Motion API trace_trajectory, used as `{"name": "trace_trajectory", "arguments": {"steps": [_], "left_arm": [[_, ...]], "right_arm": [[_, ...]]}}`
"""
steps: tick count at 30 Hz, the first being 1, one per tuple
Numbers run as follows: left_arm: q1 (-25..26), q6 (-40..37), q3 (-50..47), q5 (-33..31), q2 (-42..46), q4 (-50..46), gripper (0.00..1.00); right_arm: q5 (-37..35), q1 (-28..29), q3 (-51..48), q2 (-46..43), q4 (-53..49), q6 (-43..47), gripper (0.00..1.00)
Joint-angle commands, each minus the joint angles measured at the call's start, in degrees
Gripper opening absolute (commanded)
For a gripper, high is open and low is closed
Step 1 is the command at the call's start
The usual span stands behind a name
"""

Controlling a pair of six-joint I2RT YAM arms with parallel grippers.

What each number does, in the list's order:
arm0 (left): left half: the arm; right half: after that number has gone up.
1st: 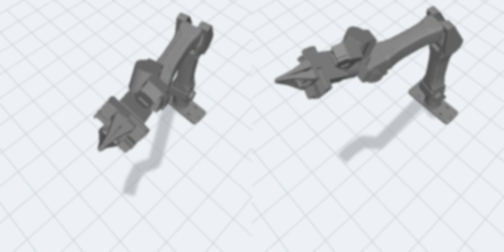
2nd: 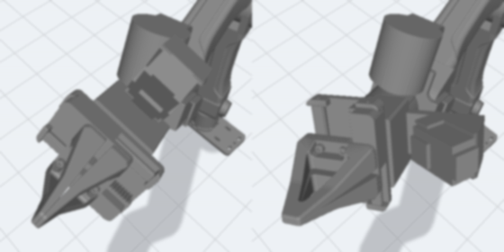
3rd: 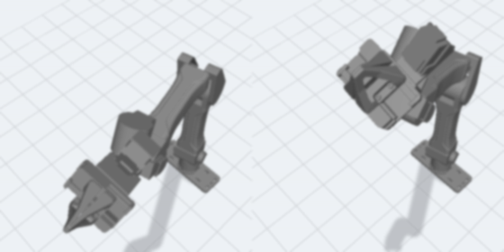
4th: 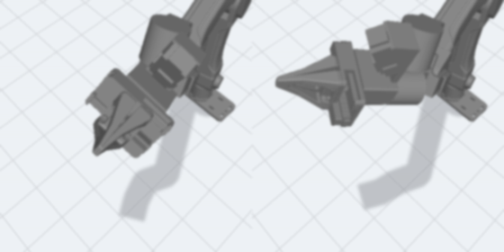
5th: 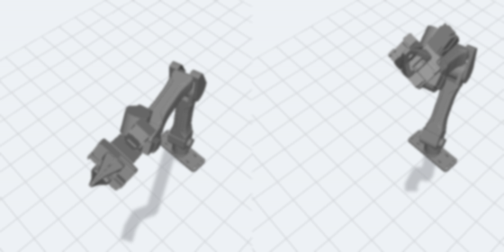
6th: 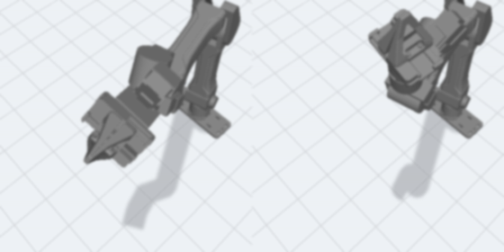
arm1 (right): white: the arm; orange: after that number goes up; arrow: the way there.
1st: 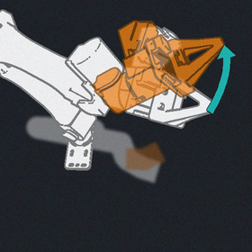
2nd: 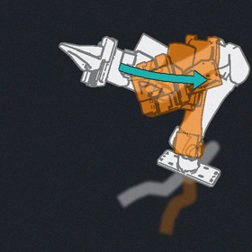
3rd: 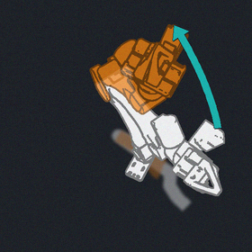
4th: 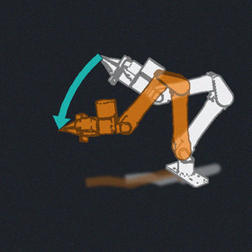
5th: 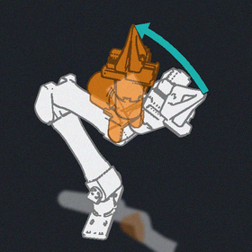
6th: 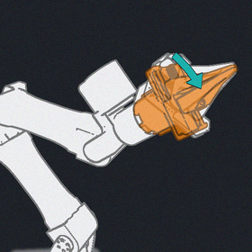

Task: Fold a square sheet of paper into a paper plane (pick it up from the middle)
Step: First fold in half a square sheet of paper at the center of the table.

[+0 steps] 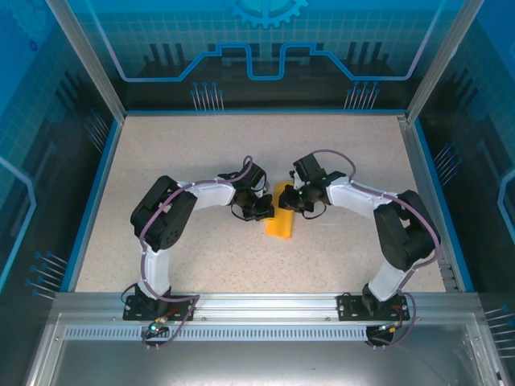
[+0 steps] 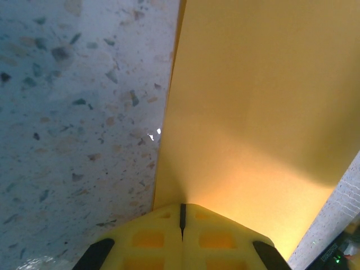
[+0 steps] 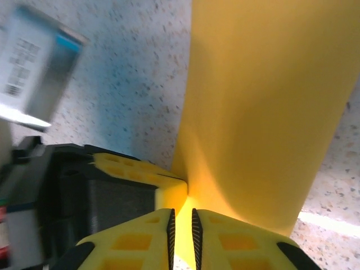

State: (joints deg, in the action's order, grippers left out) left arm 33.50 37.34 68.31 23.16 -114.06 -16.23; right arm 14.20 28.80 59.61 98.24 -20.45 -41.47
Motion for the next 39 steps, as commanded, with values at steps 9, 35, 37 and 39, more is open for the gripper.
{"name": "trace_trajectory", "arguments": {"steps": [9,35,37,39], "left_arm": [[0.6,1.0,-2.0,-5.0,-3.4,-7.3,0.01],[0.6,1.3,-3.4,-6.2,-3.8,-8.6,0.00],[0.6,1.3,-3.1,-6.1,-3.9,-8.7,0.00],[0.5,1.3,-3.0,-6.1,-3.8,-8.7,0.00]], "right_arm": [[2.4,-2.4,-3.2,3.8,2.0,2.3,0.16],[8.5,-11.0,-14.6,-8.3,13.5,6.3,0.17],[7.4,-8.4,-12.2,-9.1,13.9,6.1,0.18],[6.8,-6.5,-9.8,-7.0,13.4,6.1,0.17]]}}
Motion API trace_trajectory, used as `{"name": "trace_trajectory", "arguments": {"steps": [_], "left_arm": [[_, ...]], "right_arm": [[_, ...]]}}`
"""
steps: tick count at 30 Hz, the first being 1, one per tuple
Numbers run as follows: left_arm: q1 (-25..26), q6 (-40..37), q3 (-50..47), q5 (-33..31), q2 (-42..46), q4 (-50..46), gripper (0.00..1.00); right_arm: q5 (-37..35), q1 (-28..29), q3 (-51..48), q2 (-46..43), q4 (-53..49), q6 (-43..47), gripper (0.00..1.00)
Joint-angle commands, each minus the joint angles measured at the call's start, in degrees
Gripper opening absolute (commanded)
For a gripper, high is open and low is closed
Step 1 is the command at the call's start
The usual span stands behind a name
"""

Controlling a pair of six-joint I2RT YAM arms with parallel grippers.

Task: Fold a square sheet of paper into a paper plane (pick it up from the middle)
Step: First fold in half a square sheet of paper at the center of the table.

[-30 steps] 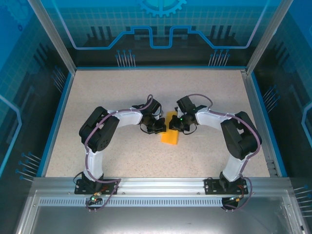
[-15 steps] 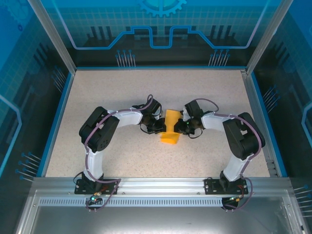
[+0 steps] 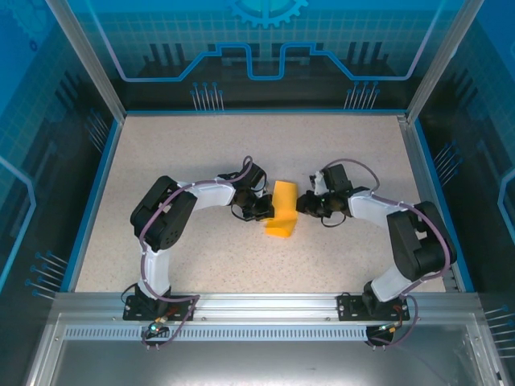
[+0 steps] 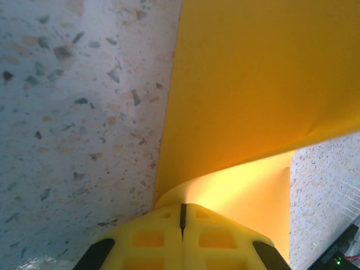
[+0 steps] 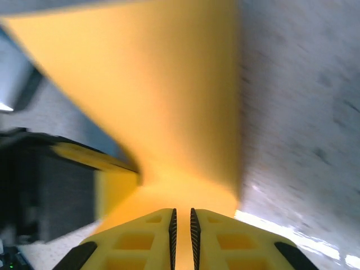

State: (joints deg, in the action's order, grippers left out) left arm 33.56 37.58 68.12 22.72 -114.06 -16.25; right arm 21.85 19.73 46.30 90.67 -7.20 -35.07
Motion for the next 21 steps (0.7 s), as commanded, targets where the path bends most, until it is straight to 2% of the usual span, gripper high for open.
{"name": "trace_trajectory", "arguments": {"steps": [1,6,11,21], "left_arm": [[0.5,1.1,-2.8,-5.6,-3.9,-8.7,0.00],[0.6,1.1,-3.0,-5.7,-3.8,-8.9,0.00],[0.5,1.2,-2.8,-5.6,-3.8,-9.0,0.00],[0.6,1.3,-3.9,-5.5,-3.9,-8.9,0.00]], "right_arm": [[-0.6,2.9,3.8,2.5,0.2,-0.7,0.17],[1.3,3.7,6.4,9.7,4.8,-3.0,0.13],[1.7,3.0,5.8,13.2,8.2,-3.9,0.09],[0.8,-3.3,4.4,17.8,13.2,-4.2,0.08]]}}
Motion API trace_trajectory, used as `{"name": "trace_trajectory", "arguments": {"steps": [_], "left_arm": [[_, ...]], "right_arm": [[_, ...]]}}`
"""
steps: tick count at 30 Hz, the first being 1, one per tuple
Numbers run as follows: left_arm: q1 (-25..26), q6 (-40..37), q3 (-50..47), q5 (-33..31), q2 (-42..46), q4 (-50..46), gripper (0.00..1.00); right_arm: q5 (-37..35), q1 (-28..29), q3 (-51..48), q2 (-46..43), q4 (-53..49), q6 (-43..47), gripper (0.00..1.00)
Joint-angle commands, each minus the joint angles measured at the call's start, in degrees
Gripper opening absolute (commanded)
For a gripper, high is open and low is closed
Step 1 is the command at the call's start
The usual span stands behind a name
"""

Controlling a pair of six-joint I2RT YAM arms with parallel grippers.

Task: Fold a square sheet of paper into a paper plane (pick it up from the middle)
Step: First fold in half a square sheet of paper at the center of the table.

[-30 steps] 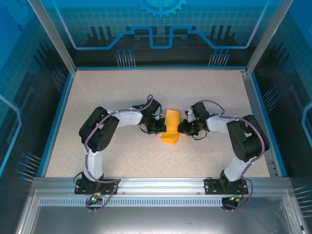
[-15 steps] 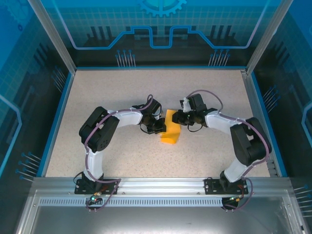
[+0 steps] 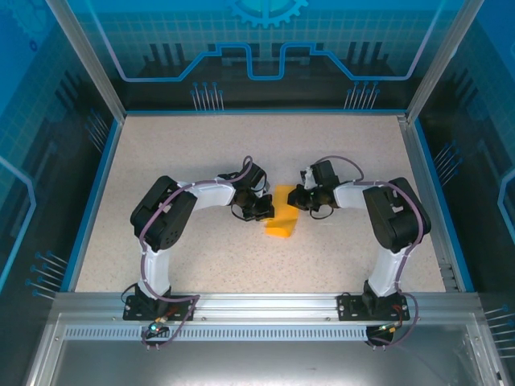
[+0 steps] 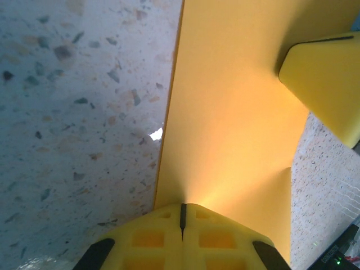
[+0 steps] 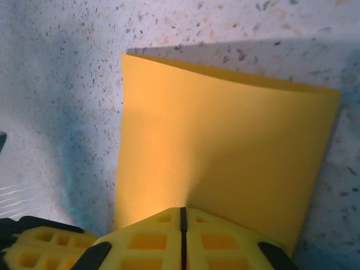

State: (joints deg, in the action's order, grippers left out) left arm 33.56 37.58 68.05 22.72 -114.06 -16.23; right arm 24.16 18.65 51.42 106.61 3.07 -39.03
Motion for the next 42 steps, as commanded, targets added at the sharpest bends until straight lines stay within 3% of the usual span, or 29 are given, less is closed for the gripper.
{"name": "trace_trajectory", "arguments": {"steps": [1,11,19,27,36,42], "left_arm": [[0.6,1.3,-3.9,-5.6,-4.0,-9.0,0.00],[0.6,1.1,-4.4,-5.5,-3.9,-9.0,0.00],[0.6,1.4,-4.2,-5.6,-3.9,-9.1,0.00],[0.7,1.7,-4.2,-5.6,-3.9,-9.1,0.00],[0.6,1.7,-4.6,-5.7,-3.8,-9.1,0.00],[0.6,1.4,-4.8,-5.7,-4.0,-9.3,0.00]], "right_arm": [[-1.8,-3.0,-0.7,2.2,3.3,-0.3,0.08],[-4.0,-5.8,1.7,-0.9,2.1,0.8,0.08],[-0.8,0.2,-2.1,-8.5,1.6,0.6,0.09],[1.5,3.1,-6.5,-6.6,1.5,-2.5,0.08],[-1.0,-1.4,-9.3,-5.3,-0.6,-1.6,0.07],[-0.4,-4.9,-11.0,-9.3,2.4,-2.9,0.07]]}}
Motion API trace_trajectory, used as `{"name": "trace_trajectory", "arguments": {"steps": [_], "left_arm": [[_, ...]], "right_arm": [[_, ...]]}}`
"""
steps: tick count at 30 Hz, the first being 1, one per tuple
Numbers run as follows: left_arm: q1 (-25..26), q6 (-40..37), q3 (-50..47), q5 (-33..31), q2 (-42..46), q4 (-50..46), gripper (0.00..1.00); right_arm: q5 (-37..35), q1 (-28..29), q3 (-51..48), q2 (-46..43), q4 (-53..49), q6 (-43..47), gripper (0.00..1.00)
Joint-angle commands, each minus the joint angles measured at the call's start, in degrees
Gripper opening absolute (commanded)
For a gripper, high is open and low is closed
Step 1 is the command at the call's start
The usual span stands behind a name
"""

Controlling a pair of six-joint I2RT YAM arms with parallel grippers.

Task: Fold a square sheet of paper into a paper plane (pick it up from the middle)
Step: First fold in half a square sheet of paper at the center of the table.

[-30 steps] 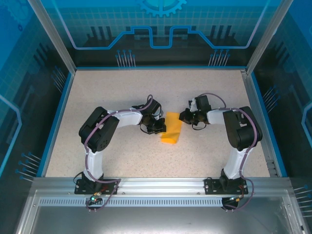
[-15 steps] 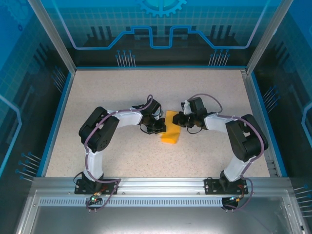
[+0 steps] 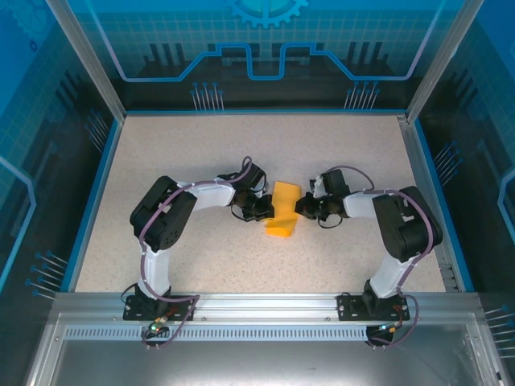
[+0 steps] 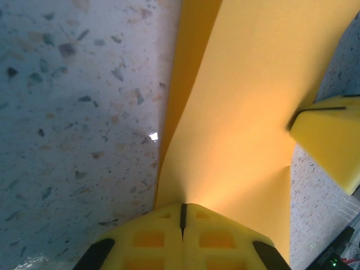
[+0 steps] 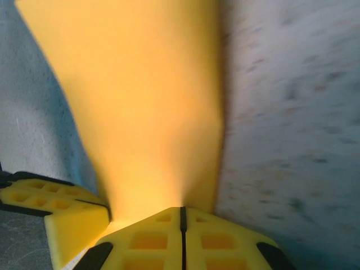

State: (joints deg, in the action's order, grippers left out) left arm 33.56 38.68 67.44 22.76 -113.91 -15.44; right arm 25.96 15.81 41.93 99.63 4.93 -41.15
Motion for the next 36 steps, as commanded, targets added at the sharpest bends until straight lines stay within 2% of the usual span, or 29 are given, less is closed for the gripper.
{"name": "trace_trajectory", "arguments": {"steps": [1,6,13,17,27,36], "left_arm": [[0.7,0.3,-4.2,-5.7,-4.1,-10.1,0.00],[0.6,0.3,-3.8,-5.7,-4.0,-10.1,0.00],[0.6,0.2,-3.9,-5.8,-4.0,-10.2,0.00],[0.7,-0.4,-4.0,-5.7,-4.0,-10.4,0.00],[0.6,-0.8,-4.8,-5.8,-4.1,-10.2,0.00],[0.7,-0.7,-5.0,-5.9,-4.0,-10.2,0.00]], "right_arm": [[-1.7,-1.7,-1.4,-3.4,1.6,-1.0,0.07],[-0.9,2.9,1.8,-4.5,3.8,-1.0,0.08],[-0.3,5.0,7.6,4.4,5.1,-2.6,0.08],[-1.3,3.6,8.9,7.3,5.1,-2.1,0.08],[-3.0,-4.2,10.4,10.8,7.1,-3.4,0.08],[-7.3,-6.1,13.5,10.4,2.7,-3.3,0.08]]}}
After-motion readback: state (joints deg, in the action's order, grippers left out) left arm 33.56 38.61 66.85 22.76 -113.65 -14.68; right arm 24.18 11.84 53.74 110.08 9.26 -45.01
